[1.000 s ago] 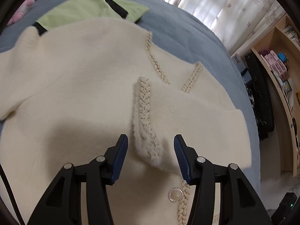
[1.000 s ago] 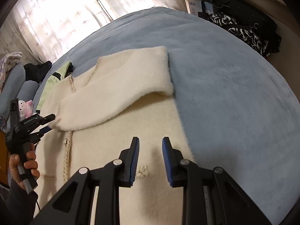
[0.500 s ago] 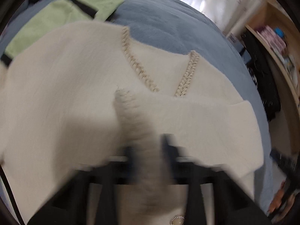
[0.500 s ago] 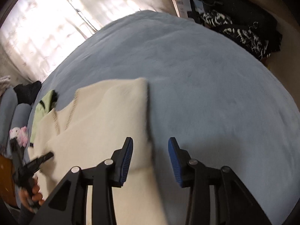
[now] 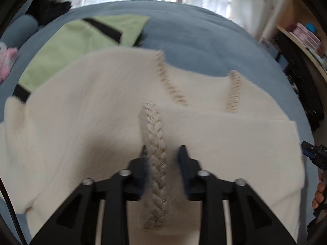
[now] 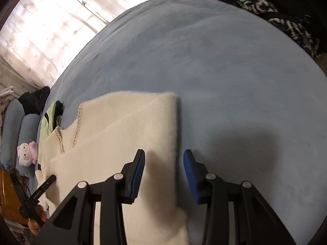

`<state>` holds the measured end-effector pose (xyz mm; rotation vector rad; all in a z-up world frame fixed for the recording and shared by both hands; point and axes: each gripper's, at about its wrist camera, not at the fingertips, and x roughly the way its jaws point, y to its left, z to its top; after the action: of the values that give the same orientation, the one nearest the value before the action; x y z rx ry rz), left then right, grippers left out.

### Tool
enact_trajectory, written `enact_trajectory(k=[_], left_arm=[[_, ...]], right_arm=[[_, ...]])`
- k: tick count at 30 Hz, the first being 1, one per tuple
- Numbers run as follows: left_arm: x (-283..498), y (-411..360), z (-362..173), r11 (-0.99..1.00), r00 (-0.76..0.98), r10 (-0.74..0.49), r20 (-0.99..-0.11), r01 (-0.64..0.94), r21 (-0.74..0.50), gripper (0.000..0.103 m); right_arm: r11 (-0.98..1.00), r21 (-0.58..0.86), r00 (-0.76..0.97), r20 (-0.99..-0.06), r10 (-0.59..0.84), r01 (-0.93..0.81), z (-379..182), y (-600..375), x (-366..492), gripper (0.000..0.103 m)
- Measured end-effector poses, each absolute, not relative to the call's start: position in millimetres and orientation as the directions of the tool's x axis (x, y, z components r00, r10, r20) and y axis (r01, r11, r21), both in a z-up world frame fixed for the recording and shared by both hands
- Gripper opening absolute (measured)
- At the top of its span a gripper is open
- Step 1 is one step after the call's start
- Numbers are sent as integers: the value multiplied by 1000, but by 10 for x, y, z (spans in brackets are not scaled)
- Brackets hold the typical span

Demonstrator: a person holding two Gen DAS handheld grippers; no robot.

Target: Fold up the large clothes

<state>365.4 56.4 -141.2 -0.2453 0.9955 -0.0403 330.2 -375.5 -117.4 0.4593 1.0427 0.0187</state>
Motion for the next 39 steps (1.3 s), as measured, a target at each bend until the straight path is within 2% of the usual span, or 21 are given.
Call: enact_trajectory(k=[1, 2, 5, 6, 7, 9, 11, 13, 16, 18, 20, 24, 27, 32, 35, 39], left_arm=[[3665, 603, -1445, 967, 543, -151, -826, -91, -237, 46], [3677, 649, -1477, 961, 541, -158, -826, -108, -254, 50], [3757, 695, -1533, 946, 540, -187, -821, -127, -299, 49], [3779, 689, -1519, 946, 543, -190, -818, -123, -301, 43], [3796, 676, -1504, 946, 545, -199, -814, -109, -305, 18], [3842, 631, -1441, 952, 555, -193, -809, -93, -291, 15], [3855, 608, -1361, 954, 596, -188, -780, -79, -290, 14], [3888, 568, -1370, 957, 622, -173, -764, -78, -279, 14], [3970, 518, -1524, 968, 581, -131, -803, -99, -230, 20], [3962, 489, -1538, 974, 589, -109, -801, -96, -203, 24], [3914, 498, -1462, 977, 580, -94, -809, -102, -186, 30], [3761, 658, -1257, 976, 591, -51, -805, -140, -165, 35], [3559, 726, -1106, 975, 623, -24, -782, -157, -155, 35], [3352, 423, -1048, 977, 626, -113, -772, -70, -199, 35], [3298, 109, -1111, 978, 609, -149, -779, -27, -209, 35], [3375, -208, -1342, 980, 563, -150, -813, -25, -198, 35]], right_arm=[[912, 360, 506, -834, 219, 197, -1196, -3734, 3354, 39], [917, 348, 504, -838, 211, 194, -1222, -3715, 3407, 39], [920, 343, 483, -849, 215, 192, -1342, -3696, 3533, 39], [915, 355, 482, -846, 227, 192, -1379, -3696, 3560, 39], [915, 356, 488, -842, 228, 187, -1386, -3693, 3570, 29], [935, 307, 517, -837, 178, 175, -1322, -3656, 3576, 16], [949, 275, 583, -801, 138, 152, -1191, -3612, 3507, 13], [946, 275, 599, -791, 122, 170, -1236, -3652, 3500, 13], [939, 268, 552, -827, 110, 215, -1456, -3703, 3524, 16], [927, 294, 548, -827, 125, 233, -1381, -3759, 3485, 22], [927, 285, 543, -832, 114, 242, -1279, -3778, 3438, 23], [949, 223, 577, -815, 55, 224, -994, -3681, 3230, 23], [957, 232, 592, -801, 87, 174, -870, -3464, 3004, 23], [975, 222, 549, -814, 190, -8, -906, -2579, 2895, 23], [974, 201, 530, -817, 227, -107, -978, -2027, 2857, 23], [977, 140, 510, -836, 204, -161, -1173, -1658, 2871, 23]])
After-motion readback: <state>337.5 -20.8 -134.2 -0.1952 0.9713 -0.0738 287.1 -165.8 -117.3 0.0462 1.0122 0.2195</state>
